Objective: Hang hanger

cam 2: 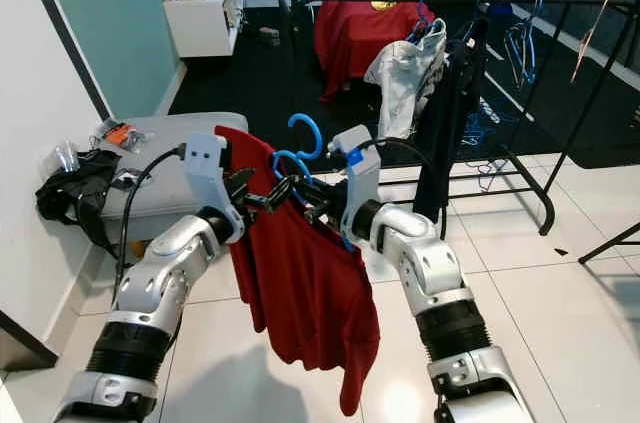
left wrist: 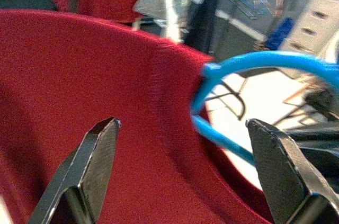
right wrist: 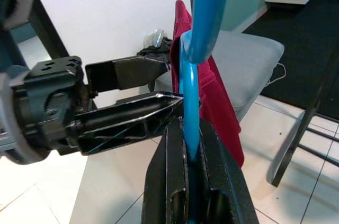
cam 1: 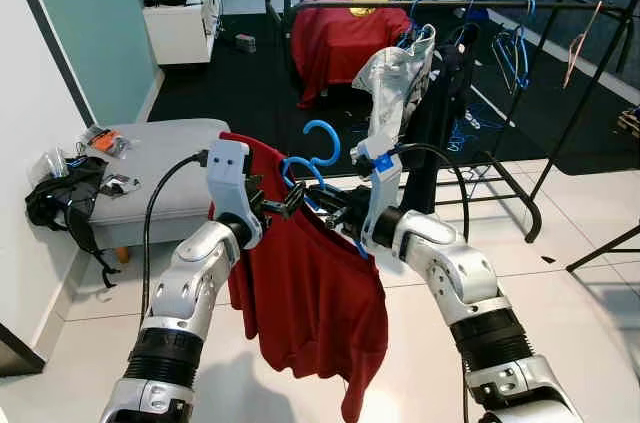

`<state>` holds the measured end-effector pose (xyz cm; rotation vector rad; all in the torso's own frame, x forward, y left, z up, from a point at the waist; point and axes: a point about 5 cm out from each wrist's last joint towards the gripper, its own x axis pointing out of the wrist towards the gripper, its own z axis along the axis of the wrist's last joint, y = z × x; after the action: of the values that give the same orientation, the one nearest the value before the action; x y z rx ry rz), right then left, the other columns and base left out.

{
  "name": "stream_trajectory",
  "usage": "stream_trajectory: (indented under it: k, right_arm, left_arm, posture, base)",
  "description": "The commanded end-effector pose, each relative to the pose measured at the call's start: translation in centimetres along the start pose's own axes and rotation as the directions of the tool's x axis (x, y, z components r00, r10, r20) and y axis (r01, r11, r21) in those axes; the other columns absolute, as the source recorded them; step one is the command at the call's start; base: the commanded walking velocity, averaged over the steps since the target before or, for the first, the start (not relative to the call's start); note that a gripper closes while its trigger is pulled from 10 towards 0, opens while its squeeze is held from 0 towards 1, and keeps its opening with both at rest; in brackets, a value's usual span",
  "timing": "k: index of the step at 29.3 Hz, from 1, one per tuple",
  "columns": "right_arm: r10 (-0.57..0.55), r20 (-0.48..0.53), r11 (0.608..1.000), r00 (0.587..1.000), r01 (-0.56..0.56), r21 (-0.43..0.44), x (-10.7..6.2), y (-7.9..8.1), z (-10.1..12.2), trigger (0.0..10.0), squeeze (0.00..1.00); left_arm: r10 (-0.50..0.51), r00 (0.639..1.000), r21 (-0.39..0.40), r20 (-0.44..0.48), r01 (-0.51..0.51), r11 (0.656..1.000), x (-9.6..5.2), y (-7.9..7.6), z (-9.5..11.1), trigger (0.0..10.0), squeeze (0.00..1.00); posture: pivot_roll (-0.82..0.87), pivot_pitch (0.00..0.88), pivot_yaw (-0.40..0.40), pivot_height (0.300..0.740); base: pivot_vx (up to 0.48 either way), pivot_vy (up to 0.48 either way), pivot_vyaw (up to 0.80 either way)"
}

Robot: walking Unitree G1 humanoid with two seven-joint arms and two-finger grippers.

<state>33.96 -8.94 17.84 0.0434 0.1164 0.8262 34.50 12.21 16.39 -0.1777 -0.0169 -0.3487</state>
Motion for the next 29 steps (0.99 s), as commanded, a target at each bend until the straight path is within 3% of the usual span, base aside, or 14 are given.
stream_trajectory:
  k: [1,2,6,7,8,9,19,20,21,23,27,28,29]
  right_arm:
    - [0.03,0.034,0.999,0.999,-0.029,-0.018,0.1,0.6,0.9,10.0,0.0]
    - [0.03,0.033,0.999,0.999,-0.029,-0.019,0.1,0.6,0.9,10.0,0.0]
    - [0.028,0.03,0.999,0.999,-0.027,-0.019,0.1,0.5,0.9,10.0,0.0]
    - [0.027,0.029,0.999,0.999,-0.026,-0.02,0.1,0.5,1.0,10.0,0.0]
    - [0.026,0.028,0.999,0.999,-0.025,-0.02,0.0,0.5,1.0,10.0,0.0]
    - [0.026,0.027,0.999,0.999,-0.025,-0.02,0.0,0.5,1.0,10.0,0.0]
    - [0.029,0.026,0.999,0.999,-0.029,-0.021,0.1,0.5,1.0,10.0,0.0]
    - [0.029,0.026,0.999,0.999,-0.029,-0.022,0.1,0.5,1.0,10.0,0.0]
    - [0.029,0.026,0.999,0.999,-0.029,-0.022,0.1,0.5,1.0,10.0,0.0]
    - [0.029,0.025,0.999,0.999,-0.029,-0.022,0.0,0.5,0.9,10.0,0.0]
    - [0.029,0.024,0.999,0.999,-0.029,-0.022,0.0,0.5,0.9,10.0,0.0]
    - [0.029,0.023,0.999,0.999,-0.029,-0.022,0.0,0.5,0.9,10.0,0.0]
    - [0.029,0.023,0.999,0.999,-0.029,-0.022,0.0,0.5,0.9,10.0,0.0]
  left_arm:
    - [0.023,1.0,0.007,-0.004,-0.023,1.0,0.1,0.3,-0.1,10.0,0.75]
    - [0.027,1.0,0.008,-0.001,-0.027,1.0,0.1,0.5,0.0,10.0,1.0]
    - [0.032,0.999,0.008,0.006,-0.032,0.999,0.1,0.7,0.0,10.0,1.0]
    - [0.039,0.999,0.005,0.011,-0.039,0.999,0.0,0.9,0.1,10.0,0.32]
    - [0.045,0.999,0.003,0.015,-0.045,0.999,0.0,1.0,0.1,10.0,0.32]
    - [0.05,0.999,0.002,0.018,-0.05,0.999,0.0,1.1,0.1,10.0,0.0]
    - [0.098,0.995,0.026,0.026,-0.099,0.995,0.4,1.7,0.1,10.0,0.0]
    - [0.101,0.995,0.026,0.024,-0.101,0.994,0.4,1.8,0.1,9.4,0.0]
    - [0.102,0.994,0.027,0.024,-0.103,0.994,0.4,1.8,0.1,6.2,0.0]
    - [0.099,0.995,0.025,0.026,-0.1,0.995,0.4,1.9,0.1,3.8,0.0]
    - [0.09,0.996,0.023,0.029,-0.091,0.996,0.4,1.9,0.2,4.0,0.0]
    - [0.075,0.997,0.019,0.032,-0.076,0.997,0.3,1.8,0.2,10.0,0.0]
    - [0.075,0.997,0.019,0.032,-0.076,0.997,0.3,1.8,0.2,10.0,0.0]
  posture:
    - [-0.06,0.012,0.024,0.74]
    - [-0.06,0.011,0.023,0.74]
    - [-0.06,0.011,0.022,0.74]
    - [-0.06,0.01,0.023,0.74]
    - [-0.06,0.01,0.023,0.74]
    - [-0.06,0.008,0.022,0.74]
    - [-0.07,0.0,0.025,0.74]
    - [-0.07,0.0,0.024,0.74]
    - [-0.07,0.0,0.024,0.74]
    - [-0.06,0.0,0.024,0.74]
    - [-0.06,0.0,0.024,0.74]
    - [-0.06,0.0,0.024,0.74]
    - [-0.06,0.0,0.024,0.74]
  base:
    - [0.0,0.0,0.0]
    - [0.0,0.0,0.0]
    - [0.0,0.0,0.0]
    - [0.0,0.0,0.0]
    - [0.0,0.0,0.0]
    - [0.0,0.0,0.0]
    - [0.0,0.0,0.0]
    - [0.0,0.0,0.0]
    - [0.0,0.0,0.0]
    - [0.0,0.0,0.0]
    - [0.0,0.0,0.0]
    - [0.0,0.0,0.0]
    - [0.0,0.0,0.0]
